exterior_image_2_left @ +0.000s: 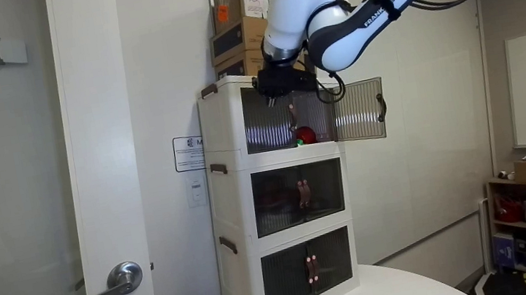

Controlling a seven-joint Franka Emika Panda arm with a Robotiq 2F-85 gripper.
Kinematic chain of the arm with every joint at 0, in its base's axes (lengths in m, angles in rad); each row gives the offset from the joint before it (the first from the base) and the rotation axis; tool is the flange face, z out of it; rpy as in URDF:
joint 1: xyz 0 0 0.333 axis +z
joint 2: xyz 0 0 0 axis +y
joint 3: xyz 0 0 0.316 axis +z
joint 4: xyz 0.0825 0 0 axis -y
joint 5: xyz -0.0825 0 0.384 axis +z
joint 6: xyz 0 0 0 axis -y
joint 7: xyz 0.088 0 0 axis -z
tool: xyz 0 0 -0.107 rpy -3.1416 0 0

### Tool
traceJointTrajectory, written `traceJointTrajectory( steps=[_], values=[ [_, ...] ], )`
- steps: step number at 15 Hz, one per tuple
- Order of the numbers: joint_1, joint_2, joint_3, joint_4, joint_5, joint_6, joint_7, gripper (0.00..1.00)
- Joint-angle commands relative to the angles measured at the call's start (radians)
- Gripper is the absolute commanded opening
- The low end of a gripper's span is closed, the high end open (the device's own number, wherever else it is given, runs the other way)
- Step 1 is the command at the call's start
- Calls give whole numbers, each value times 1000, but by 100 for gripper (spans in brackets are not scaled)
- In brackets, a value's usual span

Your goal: Close the open cabinet doors

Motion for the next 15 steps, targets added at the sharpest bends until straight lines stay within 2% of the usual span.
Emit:
traceJointTrajectory(
  steps=[1, 3, 5, 7, 8, 9, 10, 11, 12, 13, 15],
  values=[
    [-54, -117, 68, -156, 241, 104, -98, 0],
    [-108, -162, 142, -240, 415, 138, -205, 0],
    [-186, -186, 250, -307, 582, 137, -318, 0],
    [-253, -211, 350, -343, 747, 41, -463, 0],
    [-262, -234, 364, -352, 830, -28, -545, 0],
    [-118, -291, 202, -369, 897, -113, -608, 0],
    [-107, -325, 179, -374, 886, -196, -611, 25],
    [-83, -354, 139, -374, 845, -269, -598, 26],
    [-66, -378, 115, -367, 821, -352, -602, 33],
    [-125, -403, 161, -347, 789, -439, -601, 40],
    [-125, -445, 148, -316, 742, -608, -616, 55]
  ],
)
